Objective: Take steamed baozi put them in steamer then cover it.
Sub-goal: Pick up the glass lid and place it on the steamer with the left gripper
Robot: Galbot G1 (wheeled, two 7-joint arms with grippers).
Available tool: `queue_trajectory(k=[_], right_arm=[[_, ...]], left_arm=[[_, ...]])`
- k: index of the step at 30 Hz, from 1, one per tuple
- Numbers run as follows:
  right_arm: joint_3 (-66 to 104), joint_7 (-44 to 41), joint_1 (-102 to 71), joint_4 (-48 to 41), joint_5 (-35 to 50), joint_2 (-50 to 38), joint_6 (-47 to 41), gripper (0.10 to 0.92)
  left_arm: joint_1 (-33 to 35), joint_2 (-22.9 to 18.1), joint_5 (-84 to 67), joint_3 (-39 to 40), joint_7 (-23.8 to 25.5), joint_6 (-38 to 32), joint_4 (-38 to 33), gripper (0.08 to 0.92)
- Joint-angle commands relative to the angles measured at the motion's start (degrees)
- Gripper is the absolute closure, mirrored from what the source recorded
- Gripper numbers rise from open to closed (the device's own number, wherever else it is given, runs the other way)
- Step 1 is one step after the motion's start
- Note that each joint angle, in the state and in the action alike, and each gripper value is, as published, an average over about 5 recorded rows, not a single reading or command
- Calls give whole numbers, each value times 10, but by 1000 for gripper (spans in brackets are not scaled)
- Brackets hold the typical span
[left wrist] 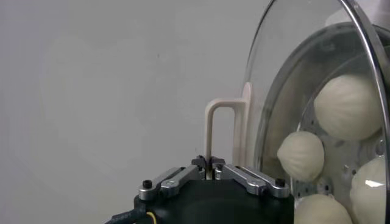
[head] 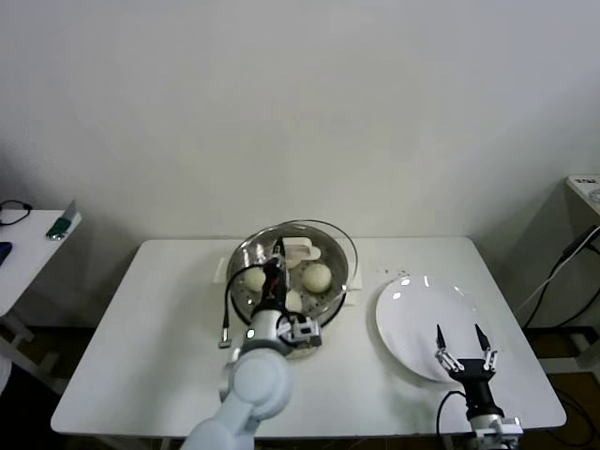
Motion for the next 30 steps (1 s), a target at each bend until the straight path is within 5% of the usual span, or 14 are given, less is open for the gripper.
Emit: queue_trajectory(k=[1,30], right_arm=[[1,0,-3,3,-1,6,4,203],[7,1,-16,15,-13,18,14,203]], left_arm=[[10,-25,39,4,-11,-1,18,865],[10,-17,38,-21,-47,-15,80,865]])
